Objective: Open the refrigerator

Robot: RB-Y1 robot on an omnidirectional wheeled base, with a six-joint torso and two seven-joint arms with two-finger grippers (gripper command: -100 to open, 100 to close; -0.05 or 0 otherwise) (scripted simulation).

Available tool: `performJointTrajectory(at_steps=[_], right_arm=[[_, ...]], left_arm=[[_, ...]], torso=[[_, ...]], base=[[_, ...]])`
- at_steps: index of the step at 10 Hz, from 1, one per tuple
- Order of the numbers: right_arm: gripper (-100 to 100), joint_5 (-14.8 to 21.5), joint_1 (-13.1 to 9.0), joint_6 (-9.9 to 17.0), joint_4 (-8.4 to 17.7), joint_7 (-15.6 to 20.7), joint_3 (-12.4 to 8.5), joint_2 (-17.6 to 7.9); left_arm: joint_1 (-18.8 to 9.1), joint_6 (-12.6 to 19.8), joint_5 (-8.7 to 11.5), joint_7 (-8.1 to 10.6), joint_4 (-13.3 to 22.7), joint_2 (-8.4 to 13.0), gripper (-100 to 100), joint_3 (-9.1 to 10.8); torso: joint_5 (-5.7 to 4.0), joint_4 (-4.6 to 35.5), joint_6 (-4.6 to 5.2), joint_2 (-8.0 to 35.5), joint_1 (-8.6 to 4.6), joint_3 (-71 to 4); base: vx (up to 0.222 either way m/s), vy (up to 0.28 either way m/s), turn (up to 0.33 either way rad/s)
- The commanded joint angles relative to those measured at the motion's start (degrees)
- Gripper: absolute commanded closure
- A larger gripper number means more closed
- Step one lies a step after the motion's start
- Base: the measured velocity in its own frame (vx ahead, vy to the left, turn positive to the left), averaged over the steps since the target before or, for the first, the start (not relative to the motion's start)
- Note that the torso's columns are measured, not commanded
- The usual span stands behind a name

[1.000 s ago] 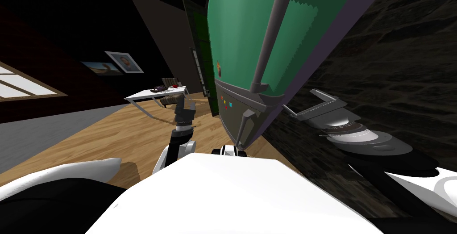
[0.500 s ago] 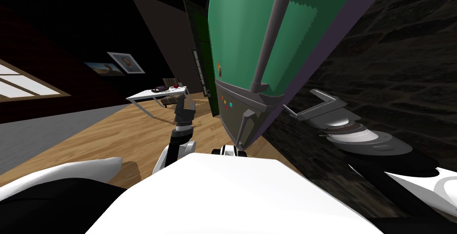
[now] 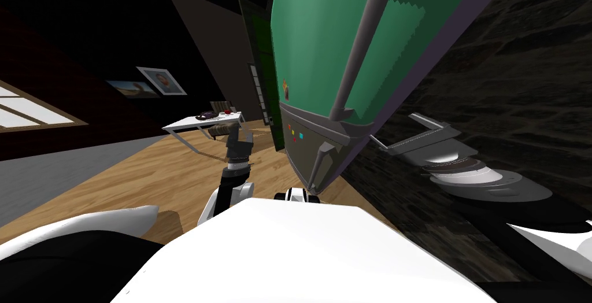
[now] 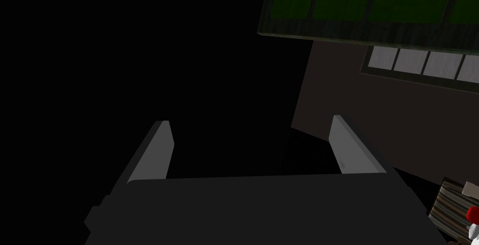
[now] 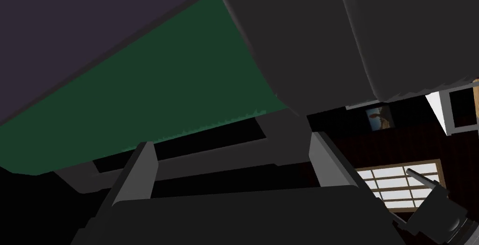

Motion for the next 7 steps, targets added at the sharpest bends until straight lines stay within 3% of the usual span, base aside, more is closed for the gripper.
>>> performJointTrajectory(at_steps=[1, 5, 7], right_arm=[[-100, 2.06, 0.01, -0.3, -1.7, 2.8, -1.87, -0.67], [-100, 4.79, 0.27, -1.03, -0.93, 6.52, -4.66, -1.49], [-100, 6.4, 0.64, -1.64, -2.72, 8.45, -6.3, -2.12]], left_arm=[[0.0, 0.0, 0.0, 0.0, 0.0, 0.0, 0, 0.0], [0.0, 0.0, 0.0, 0.0, 0.0, 0.0, 0, 0.0], [0.0, 0.0, 0.0, 0.0, 0.0, 0.0, 0, 0.0]], torso=[[0.01, -0.02, 0.0, -0.09, 0.08, -0.04], [-0.06, -0.09, -0.1, -0.21, -0.24, -0.18], [-0.03, -0.11, -0.05, -0.28, -0.1, -0.2]], base=[[0.1, 0.152, 0.154], [0.05, 0.084, 0.038], [0.026, 0.054, 0.03]])
